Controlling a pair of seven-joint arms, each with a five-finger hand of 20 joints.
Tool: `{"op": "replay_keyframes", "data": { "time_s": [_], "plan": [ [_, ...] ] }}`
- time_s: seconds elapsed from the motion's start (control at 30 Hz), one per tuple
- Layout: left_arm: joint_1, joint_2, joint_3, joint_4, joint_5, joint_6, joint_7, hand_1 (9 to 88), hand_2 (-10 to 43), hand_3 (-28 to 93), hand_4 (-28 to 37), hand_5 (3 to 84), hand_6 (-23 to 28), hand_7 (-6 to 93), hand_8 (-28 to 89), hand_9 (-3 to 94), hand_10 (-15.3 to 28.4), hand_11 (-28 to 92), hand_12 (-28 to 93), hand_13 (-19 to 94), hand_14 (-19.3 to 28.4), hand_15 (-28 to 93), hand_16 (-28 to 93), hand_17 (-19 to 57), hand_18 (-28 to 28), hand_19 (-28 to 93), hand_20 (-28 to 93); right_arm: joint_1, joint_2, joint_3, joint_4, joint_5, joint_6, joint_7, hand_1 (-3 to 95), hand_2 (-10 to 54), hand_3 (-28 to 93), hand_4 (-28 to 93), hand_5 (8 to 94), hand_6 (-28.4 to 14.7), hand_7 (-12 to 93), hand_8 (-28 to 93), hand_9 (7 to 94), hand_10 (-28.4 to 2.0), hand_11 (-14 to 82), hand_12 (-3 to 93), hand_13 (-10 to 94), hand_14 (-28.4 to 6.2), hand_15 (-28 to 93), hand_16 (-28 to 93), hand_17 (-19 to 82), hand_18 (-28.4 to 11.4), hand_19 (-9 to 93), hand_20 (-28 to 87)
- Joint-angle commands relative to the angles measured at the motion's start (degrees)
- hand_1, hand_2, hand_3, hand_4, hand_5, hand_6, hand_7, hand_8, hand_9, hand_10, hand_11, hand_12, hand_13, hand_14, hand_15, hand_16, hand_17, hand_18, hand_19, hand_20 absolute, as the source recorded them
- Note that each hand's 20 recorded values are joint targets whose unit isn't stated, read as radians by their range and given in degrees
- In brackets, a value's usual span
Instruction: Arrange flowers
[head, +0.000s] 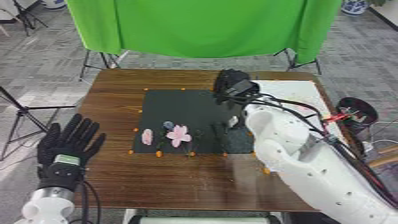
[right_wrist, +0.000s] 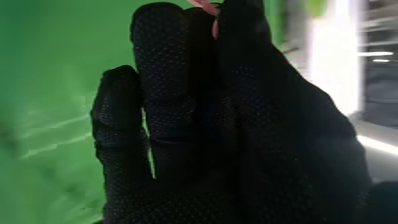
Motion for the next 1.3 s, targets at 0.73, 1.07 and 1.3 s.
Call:
{"op": "replay_keyframes", "data": {
  "time_s": [0.73,1.07,1.3],
  "plan": [
    [-2.9,0.00,1.47,0.62,-2.52,3.66,-0.54,28.4,16.4,71,-28.3,41.9,9.4,17.0,-9,38.3,16.0,23,13,28,15.7,40,-6,-7.8,15.4,41,11,-3.2,-9.7,-4.9,3.5,-3.5,-10.2,3.2,60.6,-9.5,66,-28,68.6,1.4,20,-2,82.2,-7.5,4.7,33.8,75,-4.1,32,43,34,-21.0,78,36],
    [-2.5,-0.07,1.55,0.36,-3.17,2.94,0.61,28.4,16.4,71,-28.3,41.9,9.4,17.0,-9,38.3,16.0,23,13,28,15.7,40,-6,-7.8,15.4,41,11,-3.8,-8.2,-1.6,1.2,-1.8,-10.4,4.1,60.5,-9.5,64,-28,64.8,0.8,19,-6,76.5,-8.0,6.7,29.2,74,-4.3,32,42,33,-21.1,77,35],
    [-1.7,-0.01,1.41,0.15,-2.34,1.42,1.61,28.4,16.4,71,-28.3,41.9,9.4,17.0,-9,38.3,16.0,23,13,28,15.7,40,-6,-7.8,15.4,41,11,-6.6,3.3,9.0,-2.6,-1.1,-3.8,10.8,52.2,-9.5,71,-28,58.6,-0.6,18,-13,64.1,-11.9,13.0,15.9,71,-6.7,37,36,33,-21.7,78,34]
  ]
}}
